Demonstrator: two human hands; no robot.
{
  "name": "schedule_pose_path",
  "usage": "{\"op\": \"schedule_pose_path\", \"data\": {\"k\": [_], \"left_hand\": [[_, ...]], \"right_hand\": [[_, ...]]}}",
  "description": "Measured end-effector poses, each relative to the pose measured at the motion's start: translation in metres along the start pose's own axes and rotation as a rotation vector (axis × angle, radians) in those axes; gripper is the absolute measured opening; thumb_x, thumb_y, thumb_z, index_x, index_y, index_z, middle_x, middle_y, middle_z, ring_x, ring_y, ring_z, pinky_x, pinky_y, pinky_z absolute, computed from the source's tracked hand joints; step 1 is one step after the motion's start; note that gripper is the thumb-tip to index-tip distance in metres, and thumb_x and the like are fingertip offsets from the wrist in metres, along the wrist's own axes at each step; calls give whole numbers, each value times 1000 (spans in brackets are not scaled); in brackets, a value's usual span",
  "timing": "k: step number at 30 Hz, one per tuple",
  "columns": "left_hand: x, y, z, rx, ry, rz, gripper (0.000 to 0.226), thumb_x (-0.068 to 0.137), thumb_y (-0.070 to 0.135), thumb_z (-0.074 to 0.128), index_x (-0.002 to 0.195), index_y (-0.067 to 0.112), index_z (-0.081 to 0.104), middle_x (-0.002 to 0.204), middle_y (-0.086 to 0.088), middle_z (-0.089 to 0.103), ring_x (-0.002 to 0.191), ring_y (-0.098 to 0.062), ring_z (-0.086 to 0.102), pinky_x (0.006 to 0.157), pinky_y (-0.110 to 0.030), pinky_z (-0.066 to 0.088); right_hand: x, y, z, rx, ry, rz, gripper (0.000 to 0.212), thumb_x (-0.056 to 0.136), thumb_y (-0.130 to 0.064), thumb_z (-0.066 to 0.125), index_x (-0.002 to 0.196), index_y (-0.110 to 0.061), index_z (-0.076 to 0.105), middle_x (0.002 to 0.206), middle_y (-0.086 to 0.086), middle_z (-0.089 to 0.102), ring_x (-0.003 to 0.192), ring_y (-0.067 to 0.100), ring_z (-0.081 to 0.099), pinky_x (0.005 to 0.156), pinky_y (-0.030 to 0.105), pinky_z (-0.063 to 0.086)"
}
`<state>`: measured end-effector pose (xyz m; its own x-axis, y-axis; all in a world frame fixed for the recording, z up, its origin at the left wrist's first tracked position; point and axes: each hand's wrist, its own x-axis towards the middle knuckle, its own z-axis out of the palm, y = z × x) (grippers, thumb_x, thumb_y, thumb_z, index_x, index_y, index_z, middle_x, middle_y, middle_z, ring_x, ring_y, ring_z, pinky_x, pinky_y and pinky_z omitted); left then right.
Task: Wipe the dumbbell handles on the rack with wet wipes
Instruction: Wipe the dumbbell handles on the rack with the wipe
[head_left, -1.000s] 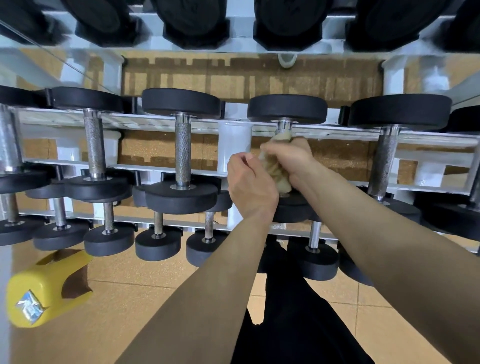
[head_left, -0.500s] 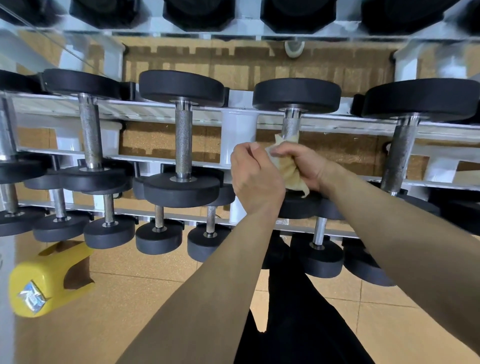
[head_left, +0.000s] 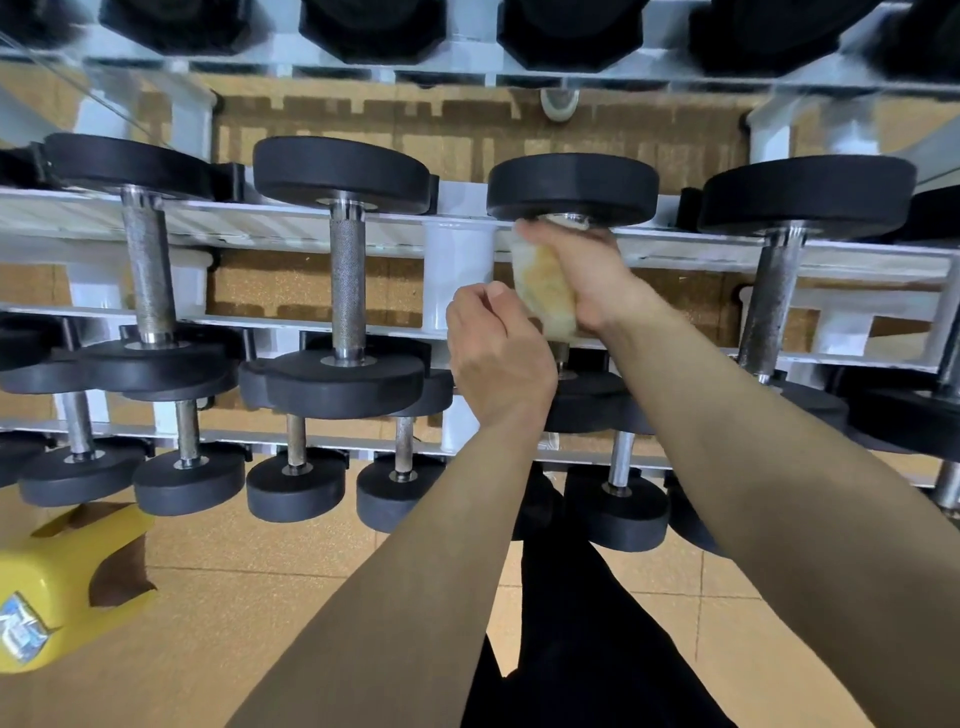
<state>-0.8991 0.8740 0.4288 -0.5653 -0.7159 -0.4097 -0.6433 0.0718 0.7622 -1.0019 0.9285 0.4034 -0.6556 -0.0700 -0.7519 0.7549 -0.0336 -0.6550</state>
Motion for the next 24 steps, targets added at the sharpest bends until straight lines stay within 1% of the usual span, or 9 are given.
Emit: {"op": "schedule_pose_path", "data": {"k": [3, 6, 8, 11, 13, 15, 18, 20, 24], "left_hand": [[0, 0, -1, 11, 2, 21, 24, 107, 34, 35, 99, 20, 52, 97, 7, 53, 97, -18, 51, 88, -33, 39], [-1, 1, 0, 10, 1, 10, 25, 107, 33, 35, 100, 18, 53, 98, 6, 53, 98, -18, 50, 87, -30, 36], [-1, 1, 1, 15, 6, 2, 26, 107, 34, 36, 101, 16, 54, 100, 6, 54, 99, -18, 50, 86, -29, 35], [0, 1, 2, 24, 21, 6, 25, 107, 33, 37, 100, 16, 54, 99, 6, 54, 100, -19, 51, 85, -29, 35], [0, 3, 1, 32, 18, 2, 24, 107, 33, 37, 99, 17, 53, 100, 5, 55, 101, -20, 52, 85, -29, 34], [-1, 3, 2, 41, 14, 1, 23, 107, 33, 37, 98, 18, 52, 100, 4, 55, 100, -21, 51, 84, -30, 34], [-1, 4, 1, 31, 14, -10, 25, 107, 33, 36, 98, 17, 53, 100, 2, 56, 98, -20, 51, 86, -33, 37], [0, 2, 2, 37, 13, -14, 27, 107, 34, 36, 99, 16, 54, 101, 2, 57, 98, -21, 51, 87, -35, 39], [-1, 1, 2, 38, 7, -22, 28, 107, 35, 35, 99, 17, 54, 102, 3, 56, 97, -17, 49, 88, -34, 38]], "right_hand": [[2, 2, -11, 160, -269, 142, 15, 89, -26, 72, 86, -12, 66, 63, 0, 56, 55, 14, 57, 53, 28, 49], [1, 16, -18, 208, -446, 194, 33, 96, -25, 55, 64, -19, 58, 53, -5, 47, 48, 9, 43, 52, 22, 40], [-3, 26, -26, 113, -488, 227, 26, 94, -20, 56, 71, -12, 66, 59, -1, 58, 54, 11, 55, 54, 23, 48], [-14, 35, -32, 19, -529, 249, 19, 93, -8, 61, 108, 2, 64, 87, 11, 69, 79, 19, 68, 65, 27, 58], [-17, 38, -32, -153, -455, 172, 18, 90, -8, 70, 106, 0, 67, 89, 9, 73, 81, 17, 70, 66, 28, 58], [-22, 38, -29, -388, -286, 82, 32, 80, -21, 82, 102, -1, 72, 90, 6, 76, 80, 14, 70, 71, 33, 60], [-29, 36, -24, -577, -67, 6, 32, 70, -33, 88, 88, -10, 75, 85, 0, 78, 75, 11, 69, 74, 33, 59], [-27, 38, -21, -477, 12, 33, 32, 67, -29, 92, 87, -10, 76, 81, 0, 77, 73, 11, 72, 67, 29, 59], [-20, 36, -11, -160, 106, 76, 33, 65, -17, 93, 89, -1, 76, 78, 8, 77, 74, 23, 75, 65, 36, 61]]}}
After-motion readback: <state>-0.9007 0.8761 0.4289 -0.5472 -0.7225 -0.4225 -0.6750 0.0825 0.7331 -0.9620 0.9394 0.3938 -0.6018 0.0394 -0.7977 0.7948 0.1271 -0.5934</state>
